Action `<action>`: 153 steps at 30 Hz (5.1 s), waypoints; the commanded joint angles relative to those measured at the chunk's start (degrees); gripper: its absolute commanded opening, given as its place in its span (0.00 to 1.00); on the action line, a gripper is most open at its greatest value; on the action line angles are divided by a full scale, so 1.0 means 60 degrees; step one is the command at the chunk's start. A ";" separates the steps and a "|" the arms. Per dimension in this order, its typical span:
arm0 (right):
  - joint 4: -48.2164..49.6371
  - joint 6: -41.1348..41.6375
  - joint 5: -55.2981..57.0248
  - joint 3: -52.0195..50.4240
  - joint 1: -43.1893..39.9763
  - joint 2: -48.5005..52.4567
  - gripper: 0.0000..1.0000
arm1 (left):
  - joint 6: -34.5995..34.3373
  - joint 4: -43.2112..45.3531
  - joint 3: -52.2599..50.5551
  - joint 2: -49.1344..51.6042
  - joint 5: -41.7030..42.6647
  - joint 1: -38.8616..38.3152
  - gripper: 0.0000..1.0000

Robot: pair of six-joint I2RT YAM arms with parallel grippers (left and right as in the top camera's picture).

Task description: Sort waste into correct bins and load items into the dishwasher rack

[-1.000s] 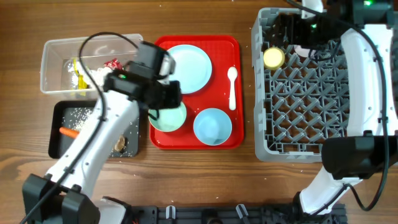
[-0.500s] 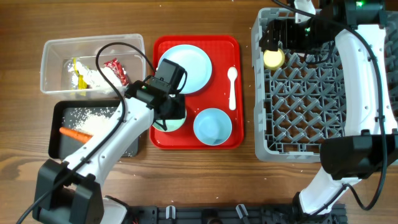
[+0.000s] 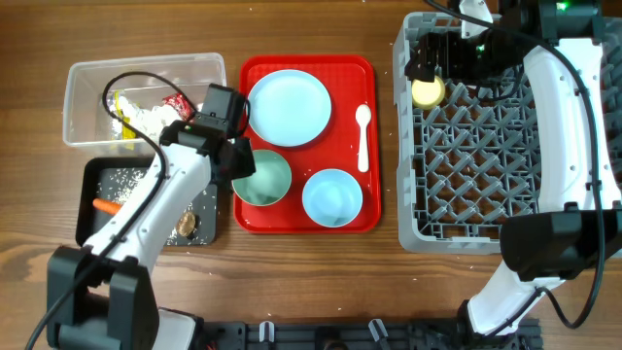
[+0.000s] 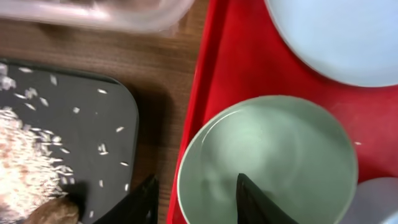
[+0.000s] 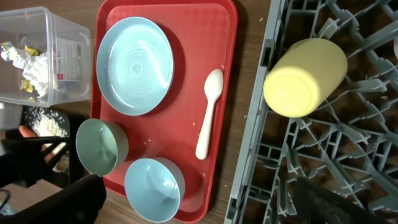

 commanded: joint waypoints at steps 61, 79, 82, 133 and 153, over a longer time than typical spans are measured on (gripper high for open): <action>-0.0364 -0.0495 -0.1188 -0.0040 0.0539 0.0073 0.74 | -0.0484 0.2404 -0.0240 -0.2761 0.3475 0.0076 0.04; 0.0157 -0.0459 0.0448 -0.0106 0.3275 0.0076 0.65 | -0.0550 0.3060 -0.0240 -0.2747 0.3617 -0.0342 0.04; 0.0404 -0.0484 0.0514 -0.0361 0.3504 0.0080 0.65 | -0.0550 0.3060 -0.0240 -0.2747 0.3617 -0.0339 0.04; 0.3676 -0.0991 0.1315 -0.2634 0.4630 0.0073 0.04 | -0.0539 0.2725 -0.0240 -0.2747 0.3621 -0.0342 0.04; 0.3861 -0.0306 0.2419 -0.2616 0.4630 -0.0011 0.04 | -0.0543 0.3122 -0.0215 -0.3082 0.4656 -0.0339 0.44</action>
